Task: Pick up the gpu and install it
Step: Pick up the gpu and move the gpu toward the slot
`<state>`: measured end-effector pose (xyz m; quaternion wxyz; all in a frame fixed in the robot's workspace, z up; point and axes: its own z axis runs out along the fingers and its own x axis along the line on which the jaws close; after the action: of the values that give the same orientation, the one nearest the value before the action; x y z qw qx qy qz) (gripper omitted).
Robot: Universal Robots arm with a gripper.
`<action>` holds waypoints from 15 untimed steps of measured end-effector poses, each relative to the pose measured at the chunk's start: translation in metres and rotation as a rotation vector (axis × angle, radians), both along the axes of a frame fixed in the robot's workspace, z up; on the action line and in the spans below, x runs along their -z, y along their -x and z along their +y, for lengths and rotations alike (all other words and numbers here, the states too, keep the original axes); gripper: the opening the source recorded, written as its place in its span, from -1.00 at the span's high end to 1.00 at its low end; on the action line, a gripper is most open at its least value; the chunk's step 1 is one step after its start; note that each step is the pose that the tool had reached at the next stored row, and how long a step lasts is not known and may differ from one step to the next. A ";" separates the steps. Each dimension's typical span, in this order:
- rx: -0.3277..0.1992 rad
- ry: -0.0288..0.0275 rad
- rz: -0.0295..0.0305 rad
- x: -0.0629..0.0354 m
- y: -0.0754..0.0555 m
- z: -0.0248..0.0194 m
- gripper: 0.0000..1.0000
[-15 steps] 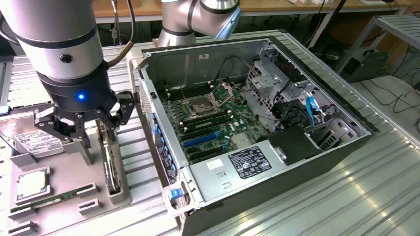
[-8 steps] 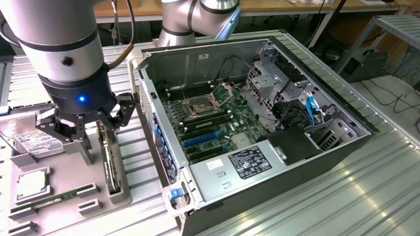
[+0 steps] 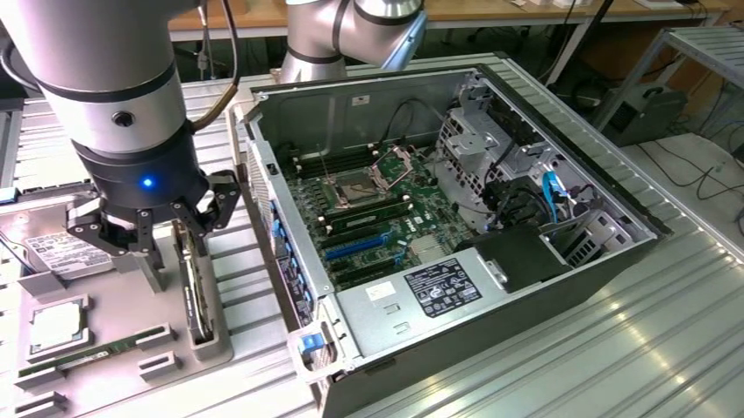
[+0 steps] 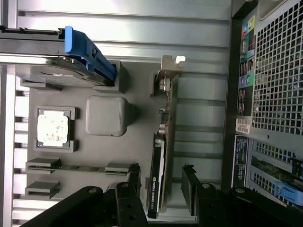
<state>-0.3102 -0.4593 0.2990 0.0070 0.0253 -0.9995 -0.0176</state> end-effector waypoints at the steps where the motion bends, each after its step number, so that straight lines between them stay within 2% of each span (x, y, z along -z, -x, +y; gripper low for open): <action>1: 0.000 -0.0001 0.0000 0.0009 0.000 -0.0006 0.04; 6: 0.000 -0.0002 -0.0001 0.0053 0.000 -0.0034 0.04; 11: 0.000 0.0000 -0.0001 0.0103 0.000 -0.0042 0.04; 15: 0.000 -0.0002 -0.0002 0.0154 0.000 -0.0075 0.04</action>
<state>-0.3102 -0.4668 0.2836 0.0069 0.0252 -0.9995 -0.0177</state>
